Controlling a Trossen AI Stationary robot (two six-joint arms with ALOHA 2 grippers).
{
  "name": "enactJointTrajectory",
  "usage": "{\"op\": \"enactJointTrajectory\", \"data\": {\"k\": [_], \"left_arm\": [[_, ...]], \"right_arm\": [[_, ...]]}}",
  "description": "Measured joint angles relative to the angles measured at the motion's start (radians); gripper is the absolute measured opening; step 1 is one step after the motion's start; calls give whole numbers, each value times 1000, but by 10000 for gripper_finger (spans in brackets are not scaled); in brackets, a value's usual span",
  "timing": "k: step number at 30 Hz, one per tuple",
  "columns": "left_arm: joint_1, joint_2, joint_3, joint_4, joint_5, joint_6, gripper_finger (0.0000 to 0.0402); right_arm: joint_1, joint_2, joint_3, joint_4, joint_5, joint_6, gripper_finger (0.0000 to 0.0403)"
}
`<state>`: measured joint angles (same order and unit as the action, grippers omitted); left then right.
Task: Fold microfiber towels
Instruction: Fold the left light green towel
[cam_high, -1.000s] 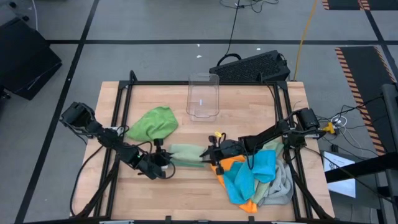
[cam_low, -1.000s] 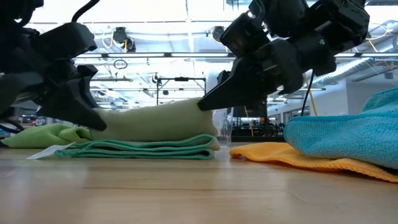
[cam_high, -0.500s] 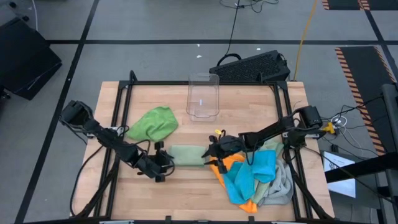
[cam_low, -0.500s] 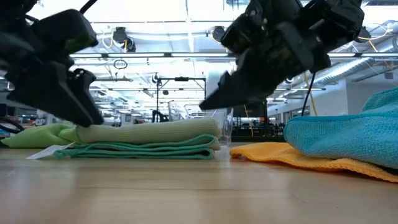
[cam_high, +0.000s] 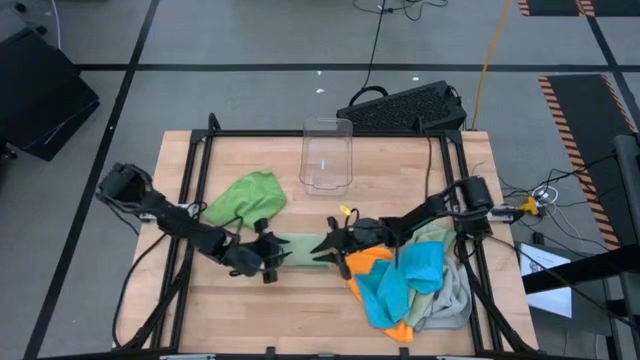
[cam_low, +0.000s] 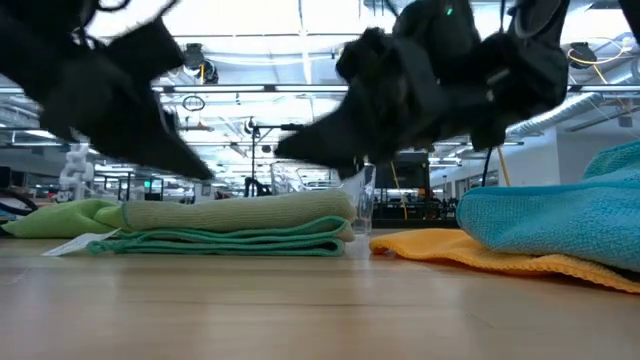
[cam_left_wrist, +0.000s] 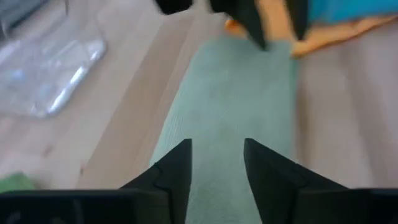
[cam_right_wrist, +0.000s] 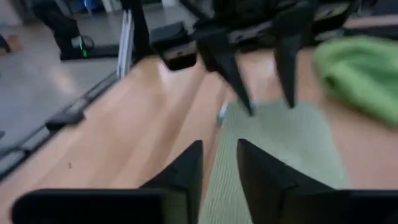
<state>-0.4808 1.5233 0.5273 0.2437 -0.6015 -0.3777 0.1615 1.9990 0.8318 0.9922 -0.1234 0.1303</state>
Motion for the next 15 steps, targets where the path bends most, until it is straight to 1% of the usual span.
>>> {"op": "enactJointTrajectory", "data": {"k": [4, 7, 9, 12, 15], "left_arm": [[28, 115, -4, 3, 69, -63, 123], [33, 179, 1, 24, 79, -102, 120], [32, 198, 0, 25, 73, -112, 120], [33, 171, 0, 19, 85, -75, 120], [33, 81, -5, -20, 119, 11, 120]], "right_arm": [[-5, 76, 19, -2, -6, 20, 34], [-7, 128, 20, 0, -5, 40, 12], [-6, 145, 21, 12, -5, 48, 4], [-6, 152, 21, 17, -9, 53, 5], [-6, 116, 20, -9, -13, 45, 17]]}}
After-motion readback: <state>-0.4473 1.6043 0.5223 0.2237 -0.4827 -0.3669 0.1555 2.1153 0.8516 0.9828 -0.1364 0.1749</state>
